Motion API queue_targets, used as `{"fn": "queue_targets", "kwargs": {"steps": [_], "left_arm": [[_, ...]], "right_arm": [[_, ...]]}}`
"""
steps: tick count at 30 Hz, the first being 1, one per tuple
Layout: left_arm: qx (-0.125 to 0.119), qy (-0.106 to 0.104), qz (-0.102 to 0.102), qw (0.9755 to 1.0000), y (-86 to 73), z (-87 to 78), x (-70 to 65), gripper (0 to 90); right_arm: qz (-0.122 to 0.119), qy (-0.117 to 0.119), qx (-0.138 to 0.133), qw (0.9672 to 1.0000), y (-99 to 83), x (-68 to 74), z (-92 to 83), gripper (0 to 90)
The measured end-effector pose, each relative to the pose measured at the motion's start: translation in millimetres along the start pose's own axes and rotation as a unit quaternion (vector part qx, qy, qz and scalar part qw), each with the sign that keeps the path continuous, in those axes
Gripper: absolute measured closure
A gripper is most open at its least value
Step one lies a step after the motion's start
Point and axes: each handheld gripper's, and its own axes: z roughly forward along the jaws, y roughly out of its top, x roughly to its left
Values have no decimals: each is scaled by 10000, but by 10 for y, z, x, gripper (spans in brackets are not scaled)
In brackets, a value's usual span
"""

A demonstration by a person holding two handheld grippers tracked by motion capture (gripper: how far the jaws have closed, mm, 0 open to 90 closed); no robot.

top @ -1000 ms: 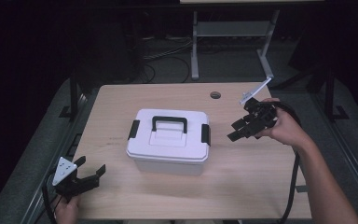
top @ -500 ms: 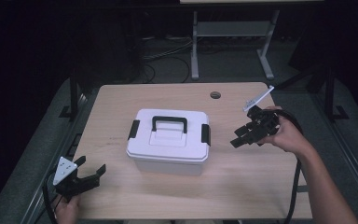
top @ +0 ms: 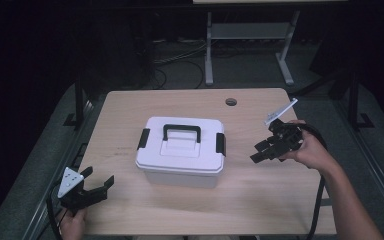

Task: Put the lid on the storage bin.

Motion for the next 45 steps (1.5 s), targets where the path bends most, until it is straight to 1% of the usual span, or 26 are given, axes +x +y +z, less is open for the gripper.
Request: {"fn": "queue_targets", "kwargs": {"steps": [1,14,21,24,32,38,45], "left_arm": [[-1,3,-2,10000,0,0,0,141],[27,10,14,10000,2,2,-1,141],[35,19,20,10000,1,2,1,141],[34,31,29,10000,1,2,-1,141],[39,22,31,10000,1,4,-1,141],[35,24,42,10000,1,9,-3,141],[36,25,32,10000,0,15,-10,141]], "right_arm": [[44,-7,8,10000,-17,0,6,393],[199,43,20,9998,-198,-46,63,393],[245,77,26,9997,-305,-79,113,393],[307,93,40,9995,-335,-81,128,393],[355,136,23,9993,-445,-104,177,393],[434,146,48,9989,-533,-111,204,393],[502,187,2,9986,-650,-121,230,393]]}}
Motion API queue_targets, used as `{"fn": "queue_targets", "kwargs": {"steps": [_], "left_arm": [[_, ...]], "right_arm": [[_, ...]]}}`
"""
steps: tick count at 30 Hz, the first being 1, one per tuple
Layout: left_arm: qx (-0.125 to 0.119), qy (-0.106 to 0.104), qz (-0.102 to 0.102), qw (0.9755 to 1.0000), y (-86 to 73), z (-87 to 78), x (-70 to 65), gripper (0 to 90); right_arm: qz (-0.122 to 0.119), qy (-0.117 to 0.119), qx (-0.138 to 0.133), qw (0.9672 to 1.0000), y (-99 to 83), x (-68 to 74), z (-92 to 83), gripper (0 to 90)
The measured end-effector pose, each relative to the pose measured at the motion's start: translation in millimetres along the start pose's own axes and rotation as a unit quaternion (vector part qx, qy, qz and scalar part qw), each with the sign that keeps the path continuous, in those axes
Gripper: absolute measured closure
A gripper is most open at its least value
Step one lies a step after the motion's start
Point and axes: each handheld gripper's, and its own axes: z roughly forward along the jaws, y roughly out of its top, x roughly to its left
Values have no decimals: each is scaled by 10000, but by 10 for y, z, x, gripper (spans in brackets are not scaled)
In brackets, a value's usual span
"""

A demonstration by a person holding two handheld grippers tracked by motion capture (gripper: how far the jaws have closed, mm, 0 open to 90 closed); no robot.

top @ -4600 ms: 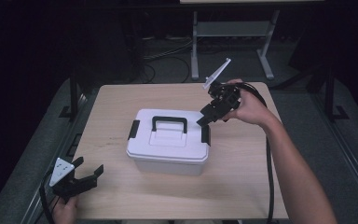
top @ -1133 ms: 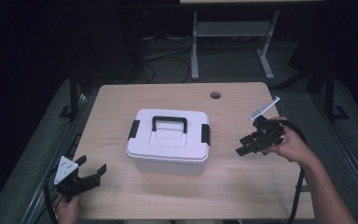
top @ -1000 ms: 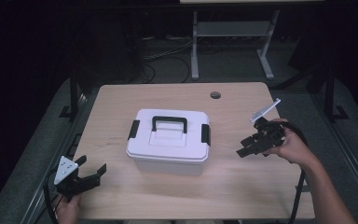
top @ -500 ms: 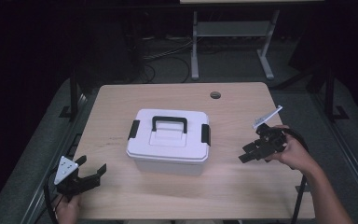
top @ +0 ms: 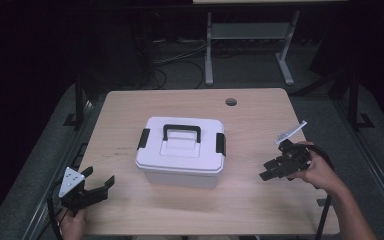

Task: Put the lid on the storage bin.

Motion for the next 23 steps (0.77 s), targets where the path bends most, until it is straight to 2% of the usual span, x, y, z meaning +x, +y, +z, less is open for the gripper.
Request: {"fn": "queue_targets", "kwargs": {"steps": [15,23], "left_arm": [[13,4,16,10000,-2,-8,0,141],[22,15,32,10000,1,-6,-6,141]], "right_arm": [[136,60,-61,9999,-188,-12,9,392],[66,58,-122,9999,-215,21,-2,390]]}}
